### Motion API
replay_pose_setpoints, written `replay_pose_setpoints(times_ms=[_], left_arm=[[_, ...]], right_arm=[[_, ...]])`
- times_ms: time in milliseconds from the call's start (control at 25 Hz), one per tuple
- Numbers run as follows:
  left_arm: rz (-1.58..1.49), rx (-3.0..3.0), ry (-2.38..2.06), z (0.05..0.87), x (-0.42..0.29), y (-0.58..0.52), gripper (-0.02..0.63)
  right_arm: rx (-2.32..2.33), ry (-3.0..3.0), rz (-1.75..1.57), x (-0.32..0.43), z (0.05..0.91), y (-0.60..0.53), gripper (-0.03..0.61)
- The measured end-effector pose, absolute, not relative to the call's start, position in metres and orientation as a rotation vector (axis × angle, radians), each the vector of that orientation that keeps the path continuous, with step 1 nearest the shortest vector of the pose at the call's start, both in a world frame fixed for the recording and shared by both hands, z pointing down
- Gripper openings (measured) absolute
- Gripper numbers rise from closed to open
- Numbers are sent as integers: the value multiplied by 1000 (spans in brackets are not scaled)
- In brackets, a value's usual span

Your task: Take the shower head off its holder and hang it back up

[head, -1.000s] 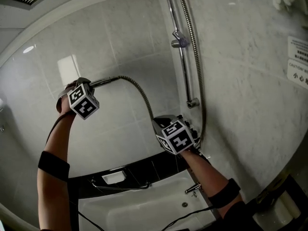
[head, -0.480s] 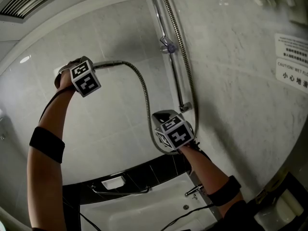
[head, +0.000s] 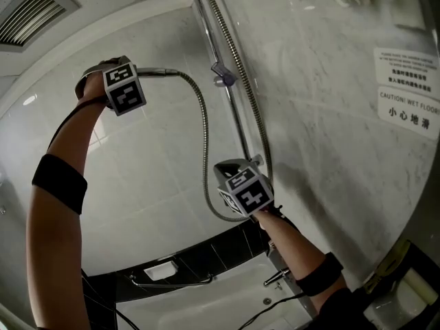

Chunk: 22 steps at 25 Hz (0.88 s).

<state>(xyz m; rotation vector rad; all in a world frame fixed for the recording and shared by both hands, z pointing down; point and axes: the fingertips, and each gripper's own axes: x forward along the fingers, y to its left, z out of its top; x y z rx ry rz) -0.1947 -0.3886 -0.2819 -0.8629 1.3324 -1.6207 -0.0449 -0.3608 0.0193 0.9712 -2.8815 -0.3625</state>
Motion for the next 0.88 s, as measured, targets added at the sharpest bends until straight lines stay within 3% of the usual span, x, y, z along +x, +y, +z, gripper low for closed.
replay_pose_setpoints(times_ms=[880], left_arm=[[-1630,-747,1194,-307,-116,-428,86]], right_arm=[[1000,-2897,-364,-10,18,-380,23]])
